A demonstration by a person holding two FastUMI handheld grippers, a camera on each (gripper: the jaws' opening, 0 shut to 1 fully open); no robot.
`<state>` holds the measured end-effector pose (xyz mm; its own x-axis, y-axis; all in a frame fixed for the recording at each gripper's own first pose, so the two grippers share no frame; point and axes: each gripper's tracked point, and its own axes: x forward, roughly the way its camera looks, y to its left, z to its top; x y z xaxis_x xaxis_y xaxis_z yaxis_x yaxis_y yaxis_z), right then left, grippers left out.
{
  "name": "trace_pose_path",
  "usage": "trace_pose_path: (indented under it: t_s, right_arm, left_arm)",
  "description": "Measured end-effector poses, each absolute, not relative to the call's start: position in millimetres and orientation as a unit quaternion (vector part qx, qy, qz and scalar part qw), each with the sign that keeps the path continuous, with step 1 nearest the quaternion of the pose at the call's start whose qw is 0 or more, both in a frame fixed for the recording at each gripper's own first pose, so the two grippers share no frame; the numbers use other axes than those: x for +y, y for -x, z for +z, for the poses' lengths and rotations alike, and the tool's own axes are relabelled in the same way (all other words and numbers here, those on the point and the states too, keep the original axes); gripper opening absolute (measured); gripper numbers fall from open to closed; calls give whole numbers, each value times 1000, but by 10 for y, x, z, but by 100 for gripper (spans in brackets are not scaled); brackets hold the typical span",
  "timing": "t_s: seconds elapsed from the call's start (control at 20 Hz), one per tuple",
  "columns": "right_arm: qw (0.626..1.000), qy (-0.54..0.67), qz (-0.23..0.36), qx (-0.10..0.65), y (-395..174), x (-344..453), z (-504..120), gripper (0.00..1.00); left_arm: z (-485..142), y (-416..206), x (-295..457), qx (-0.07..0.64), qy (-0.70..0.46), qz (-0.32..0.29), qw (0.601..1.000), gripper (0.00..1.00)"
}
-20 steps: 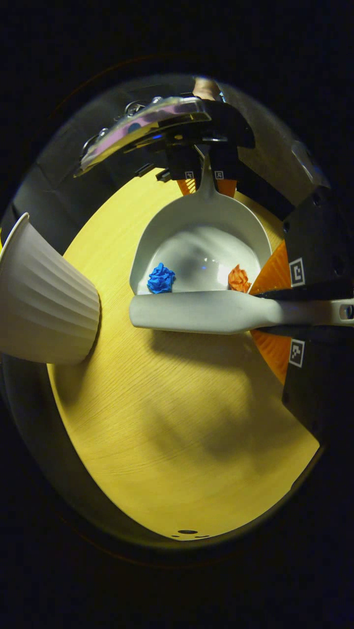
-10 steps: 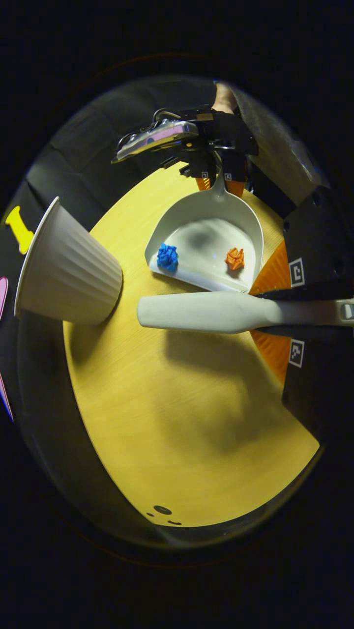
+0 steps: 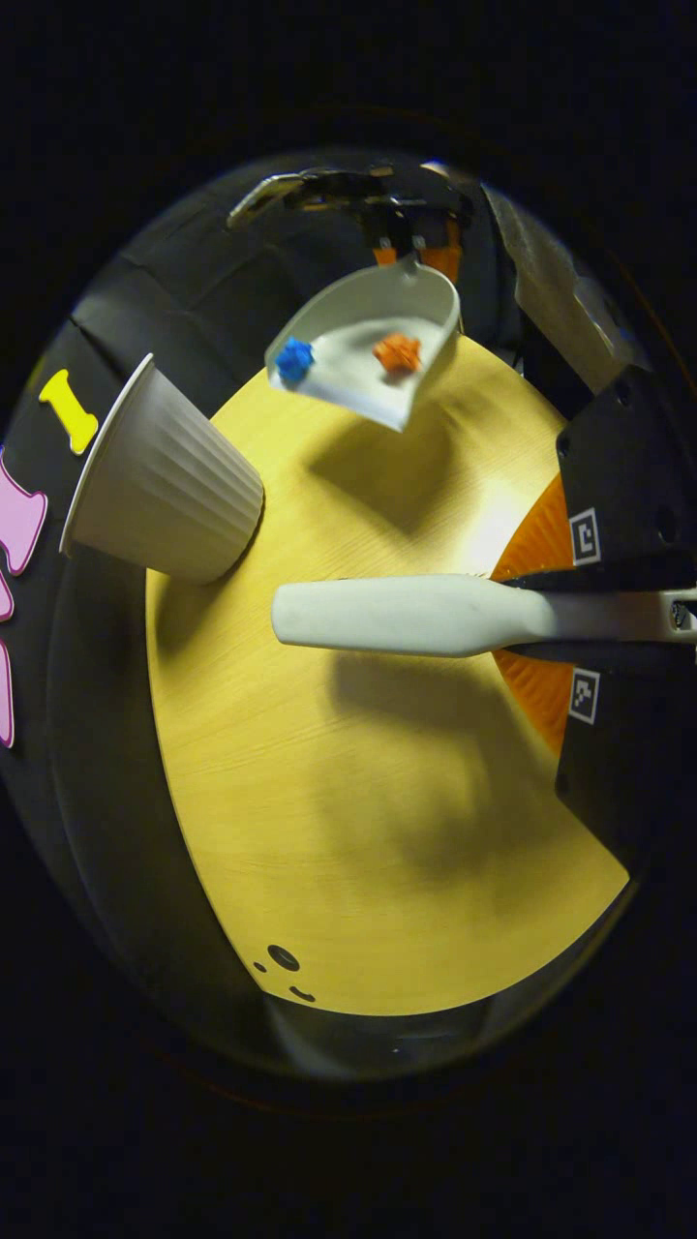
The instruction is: Pick up the small broom and dustpan from the desktop, sweep the trash into the dustpan with the broom, and then empty the trash into the garbage bin.
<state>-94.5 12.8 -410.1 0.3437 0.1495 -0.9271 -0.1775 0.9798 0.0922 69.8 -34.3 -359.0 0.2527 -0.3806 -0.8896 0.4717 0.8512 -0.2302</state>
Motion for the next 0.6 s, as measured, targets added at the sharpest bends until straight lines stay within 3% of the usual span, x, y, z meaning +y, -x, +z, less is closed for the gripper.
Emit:
trace_pose_path:
  t_s: [0.6]
  right_arm:
    - [827,-22,33,560,292,-438,-2534,37]
  left_arm:
    - [-3997,-427,-142,557,-79,-297,771,24]
